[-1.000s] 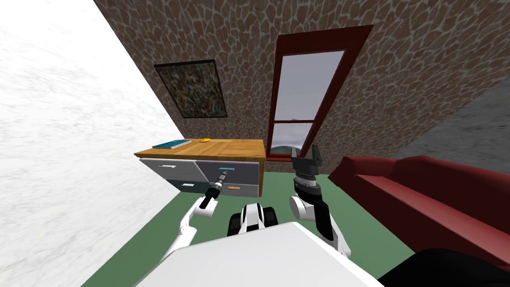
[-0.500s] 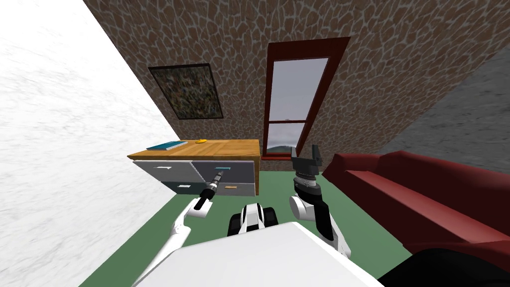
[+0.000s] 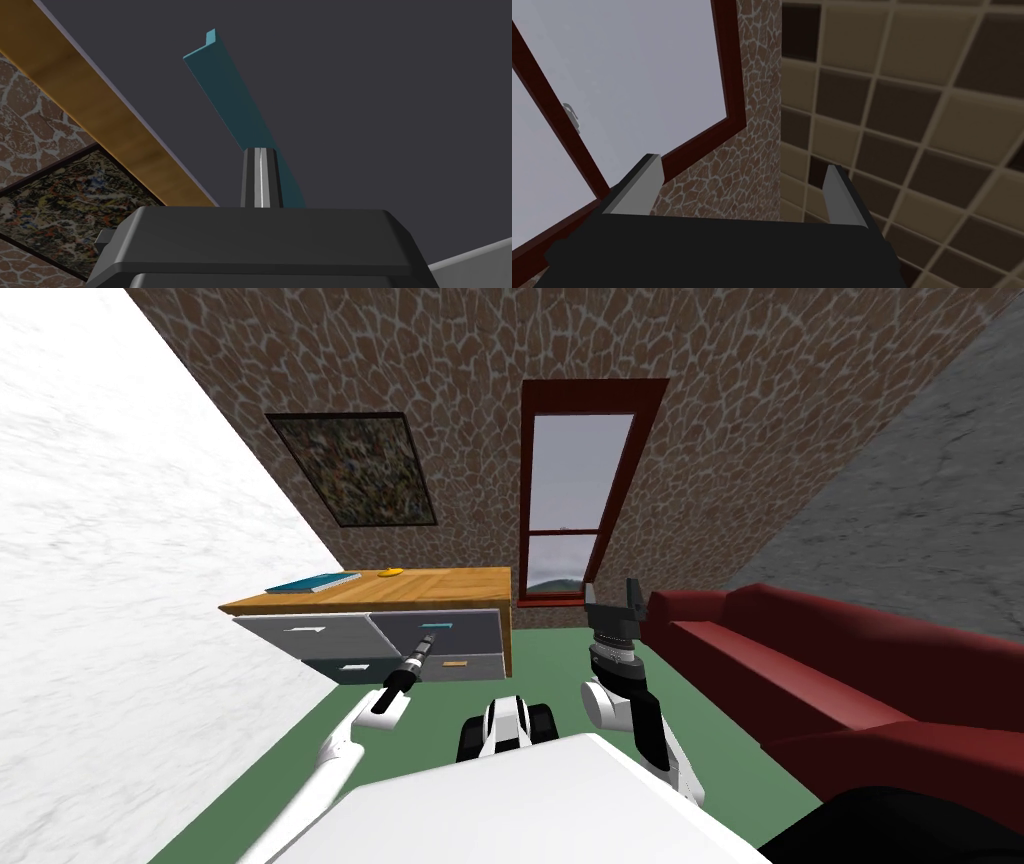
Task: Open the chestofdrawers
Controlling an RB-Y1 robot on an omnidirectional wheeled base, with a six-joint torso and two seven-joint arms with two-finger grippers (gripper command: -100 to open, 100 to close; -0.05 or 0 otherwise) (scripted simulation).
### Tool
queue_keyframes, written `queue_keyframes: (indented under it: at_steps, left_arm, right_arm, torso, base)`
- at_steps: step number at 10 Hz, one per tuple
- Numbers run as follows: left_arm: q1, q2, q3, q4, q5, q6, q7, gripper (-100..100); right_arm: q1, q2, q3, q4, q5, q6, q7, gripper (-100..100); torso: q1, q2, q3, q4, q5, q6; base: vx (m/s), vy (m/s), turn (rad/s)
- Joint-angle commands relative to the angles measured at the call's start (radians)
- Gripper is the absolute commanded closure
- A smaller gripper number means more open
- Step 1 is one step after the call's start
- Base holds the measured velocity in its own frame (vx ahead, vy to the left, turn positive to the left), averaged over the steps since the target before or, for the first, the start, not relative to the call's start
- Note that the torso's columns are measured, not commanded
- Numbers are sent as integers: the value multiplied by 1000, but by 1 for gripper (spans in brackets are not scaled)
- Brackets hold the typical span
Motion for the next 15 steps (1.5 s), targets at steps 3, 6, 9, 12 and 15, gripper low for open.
queue_keyframes:
  at_steps: [3, 6, 9, 12, 15]
  left_arm:
    - [-4, 44, 42, 110, -23, -84, 62, 100]
    - [-14, 87, 76, 179, -43, -138, 118, 100]
    - [-24, 129, 109, 230, -62, -193, 173, 100]
    - [-34, 172, 143, 320, -82, -247, 229, 100]
    - [-44, 215, 176, 382, -101, -302, 285, 100]
  right_arm:
    - [0, 0, 0, 0, 0, 0, 0, 0]
    - [0, 0, 0, 0, 0, 0, 0, 0]
    - [0, 0, 0, 0, 0, 0, 0, 0]
    - [0, 0, 0, 0, 0, 0, 0, 0]
    - [0, 0, 0, 0, 0, 0, 0, 0]
  torso:
    - [0, 0, 0, 0, 0, 0]
    - [0, 0, 0, 0, 0, 0]
    - [0, 1, 1, 0, 0, 0]
    - [0, -1, -1, 0, 0, 1]
    - [0, 1, 1, 1, 0, 1]
  base:
    - [-53, -76, -82]
    - [-40, -71, -74]
    - [-54, -72, -77]
    - [-21, -54, -82]
    - [-49, -77, -76]
